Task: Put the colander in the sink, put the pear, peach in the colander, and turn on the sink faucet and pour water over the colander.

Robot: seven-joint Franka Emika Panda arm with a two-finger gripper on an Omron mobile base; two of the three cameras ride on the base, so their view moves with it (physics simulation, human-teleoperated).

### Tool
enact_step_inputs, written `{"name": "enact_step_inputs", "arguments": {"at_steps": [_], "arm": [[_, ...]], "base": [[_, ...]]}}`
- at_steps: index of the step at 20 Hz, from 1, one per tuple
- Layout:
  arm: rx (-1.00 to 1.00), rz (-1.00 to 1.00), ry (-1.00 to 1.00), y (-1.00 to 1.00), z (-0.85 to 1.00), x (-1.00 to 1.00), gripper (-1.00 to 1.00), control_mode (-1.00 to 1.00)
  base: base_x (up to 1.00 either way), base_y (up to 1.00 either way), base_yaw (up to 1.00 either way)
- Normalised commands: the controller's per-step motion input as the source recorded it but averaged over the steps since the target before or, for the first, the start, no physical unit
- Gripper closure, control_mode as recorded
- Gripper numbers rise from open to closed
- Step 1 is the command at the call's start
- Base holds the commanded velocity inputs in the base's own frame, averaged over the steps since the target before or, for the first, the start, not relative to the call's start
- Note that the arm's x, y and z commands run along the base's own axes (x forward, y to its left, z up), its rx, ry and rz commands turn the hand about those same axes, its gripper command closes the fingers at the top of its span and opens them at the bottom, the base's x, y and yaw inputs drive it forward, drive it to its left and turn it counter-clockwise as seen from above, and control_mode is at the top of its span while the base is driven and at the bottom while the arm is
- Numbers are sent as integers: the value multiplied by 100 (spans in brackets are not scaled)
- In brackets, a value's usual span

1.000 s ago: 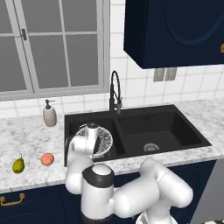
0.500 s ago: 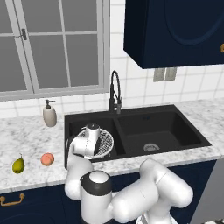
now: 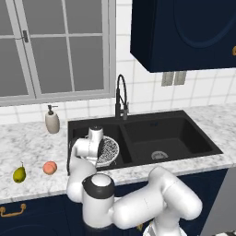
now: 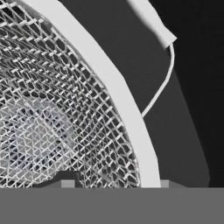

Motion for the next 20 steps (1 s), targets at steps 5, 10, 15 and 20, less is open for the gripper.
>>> {"name": "enact_step_inputs", "arguments": {"at_steps": [5, 10, 15, 20], "arm": [[5, 0, 0, 0, 27, -44, -100, -100], [10, 1, 0, 0, 93, -47, -100, -100], [7, 14, 0, 11, 100, -38, -100, -100], [0, 25, 5, 34, 100, -2, -100, -100]], "base": [[0, 0, 0], [0, 0, 0], [0, 0, 0], [0, 0, 0]]}}
